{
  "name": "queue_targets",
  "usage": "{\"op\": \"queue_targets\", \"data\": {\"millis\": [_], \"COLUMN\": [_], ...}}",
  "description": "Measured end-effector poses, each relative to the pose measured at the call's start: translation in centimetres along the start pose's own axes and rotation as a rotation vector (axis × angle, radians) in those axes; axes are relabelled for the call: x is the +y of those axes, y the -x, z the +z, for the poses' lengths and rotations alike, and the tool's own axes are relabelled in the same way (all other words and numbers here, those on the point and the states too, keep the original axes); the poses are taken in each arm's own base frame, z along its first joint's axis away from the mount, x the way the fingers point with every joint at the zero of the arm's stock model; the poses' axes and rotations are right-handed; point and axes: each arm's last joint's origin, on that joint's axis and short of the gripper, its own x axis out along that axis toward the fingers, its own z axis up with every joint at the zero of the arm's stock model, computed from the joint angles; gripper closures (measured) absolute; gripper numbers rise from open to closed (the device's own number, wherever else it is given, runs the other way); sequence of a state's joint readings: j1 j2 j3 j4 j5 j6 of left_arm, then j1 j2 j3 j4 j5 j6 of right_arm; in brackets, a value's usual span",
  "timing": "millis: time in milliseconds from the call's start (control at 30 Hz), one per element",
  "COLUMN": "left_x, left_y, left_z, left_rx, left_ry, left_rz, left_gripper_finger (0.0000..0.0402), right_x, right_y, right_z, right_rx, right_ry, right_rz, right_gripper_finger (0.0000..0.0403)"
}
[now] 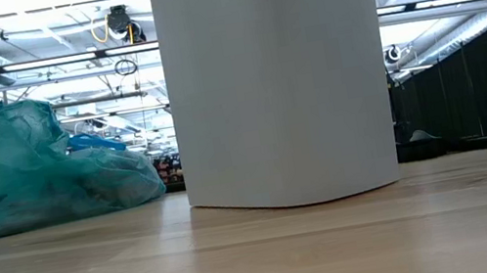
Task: Place trash/remove bag and relplace
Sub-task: Insert the new blue trash bag into the trash bin
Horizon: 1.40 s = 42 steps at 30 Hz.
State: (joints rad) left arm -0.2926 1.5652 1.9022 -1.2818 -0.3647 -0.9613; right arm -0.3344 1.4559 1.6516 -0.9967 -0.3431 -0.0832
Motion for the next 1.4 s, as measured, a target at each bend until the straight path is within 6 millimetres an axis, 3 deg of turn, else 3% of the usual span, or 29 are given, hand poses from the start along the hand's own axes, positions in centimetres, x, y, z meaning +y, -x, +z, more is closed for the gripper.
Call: {"op": "queue_targets", "data": {"millis": [100, 200, 300, 600, 967, 1167, 1400], "left_x": [0.1, 0.4, 0.9, 3.0, 4.5, 4.7, 3.4], "left_y": [-0.1, 0.2, 0.6, 0.4, -0.2, -2.6, -5.0], "left_z": [0.0, 0.0, -0.1, 0.4, 1.7, 0.5, -0.5], "left_rx": [-0.014, -0.035, -0.032, 0.015, 0.114, 0.222, 0.212], "left_ry": [-0.007, -0.014, -0.022, -0.036, -0.099, -0.109, -0.107], "left_rz": [0.031, 0.054, 0.083, 0.228, 0.22, 0.21, 0.098], "left_gripper_finger": [0.0307, 0.0379, 0.0395, 0.04, 0.0401, 0.0401, 0.0401], "right_x": [0.0, 0.0, 0.0, 0.1, 0.1, 0.3, 0.3], "right_y": [0.0, 0.0, 0.0, 0.0, 0.1, 0.0, -0.1], "right_z": [0.0, -0.1, -0.3, -0.5, -1.1, -1.0, -1.1], "right_rx": [0.001, 0.009, 0.028, 0.054, 0.107, 0.103, 0.105], "right_ry": [-0.006, -0.011, -0.017, -0.019, -0.02, -0.022, -0.025], "right_rz": [0.0, 0.001, 0.003, 0.008, 0.014, 0.043, 0.044], "right_gripper_finger": [0.0403, 0.0403, 0.0403, 0.0403, 0.0403, 0.0403, 0.0403]}}
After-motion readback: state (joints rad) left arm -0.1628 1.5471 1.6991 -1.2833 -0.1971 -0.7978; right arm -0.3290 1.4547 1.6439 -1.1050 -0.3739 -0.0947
